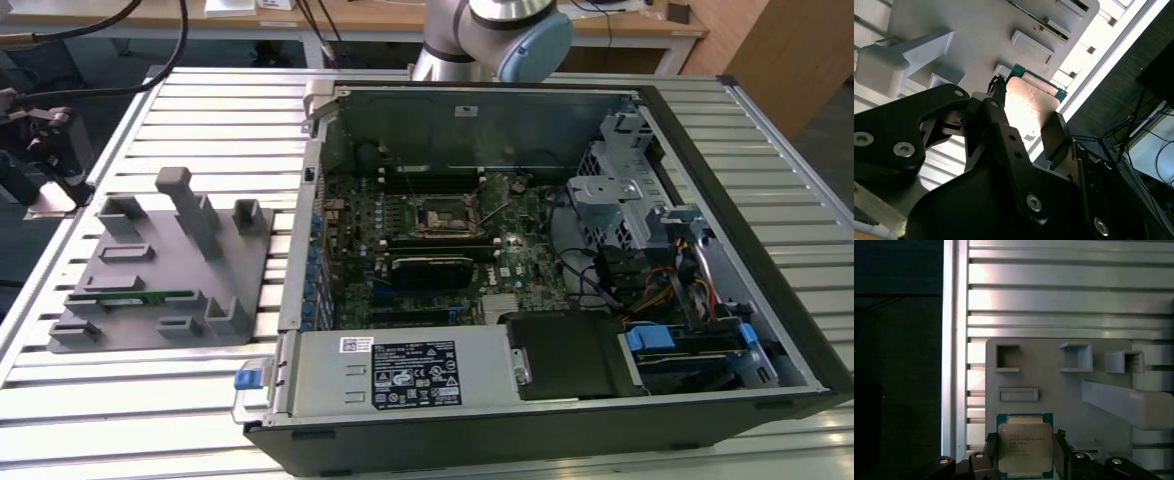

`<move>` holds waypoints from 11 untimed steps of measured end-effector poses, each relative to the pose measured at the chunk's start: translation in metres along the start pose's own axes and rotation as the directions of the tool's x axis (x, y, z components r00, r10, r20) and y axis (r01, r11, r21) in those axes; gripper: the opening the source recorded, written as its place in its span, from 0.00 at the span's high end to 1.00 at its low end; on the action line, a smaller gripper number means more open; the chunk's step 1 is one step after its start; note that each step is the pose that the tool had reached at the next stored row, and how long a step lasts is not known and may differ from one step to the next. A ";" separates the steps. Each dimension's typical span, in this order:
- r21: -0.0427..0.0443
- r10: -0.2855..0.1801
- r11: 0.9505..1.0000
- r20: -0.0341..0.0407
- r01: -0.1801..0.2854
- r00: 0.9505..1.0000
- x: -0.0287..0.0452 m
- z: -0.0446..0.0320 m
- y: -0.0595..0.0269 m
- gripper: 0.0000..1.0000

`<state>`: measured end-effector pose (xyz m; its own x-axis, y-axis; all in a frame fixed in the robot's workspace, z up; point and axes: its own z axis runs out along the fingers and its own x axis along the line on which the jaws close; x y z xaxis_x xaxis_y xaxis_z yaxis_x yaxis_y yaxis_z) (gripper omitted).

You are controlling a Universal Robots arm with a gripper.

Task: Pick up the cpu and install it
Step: 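Pick up the cpu and move it towards the insertion slot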

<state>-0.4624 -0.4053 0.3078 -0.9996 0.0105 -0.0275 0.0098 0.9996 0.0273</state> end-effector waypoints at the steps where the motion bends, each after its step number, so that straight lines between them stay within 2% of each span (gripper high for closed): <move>1: 0.000 0.000 1.000 0.000 0.000 1.000 0.0000 -0.0018 0.0001 0.47; 5: 0.000 0.000 1.000 0.000 0.000 1.000 -0.0003 -0.0107 0.0003 0.47; 11: 0.000 0.000 1.000 0.000 0.000 1.000 -0.0010 -0.0341 0.0013 0.47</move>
<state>-0.4624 -0.4049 0.3420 -0.9996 0.0105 -0.0274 0.0097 0.9996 0.0272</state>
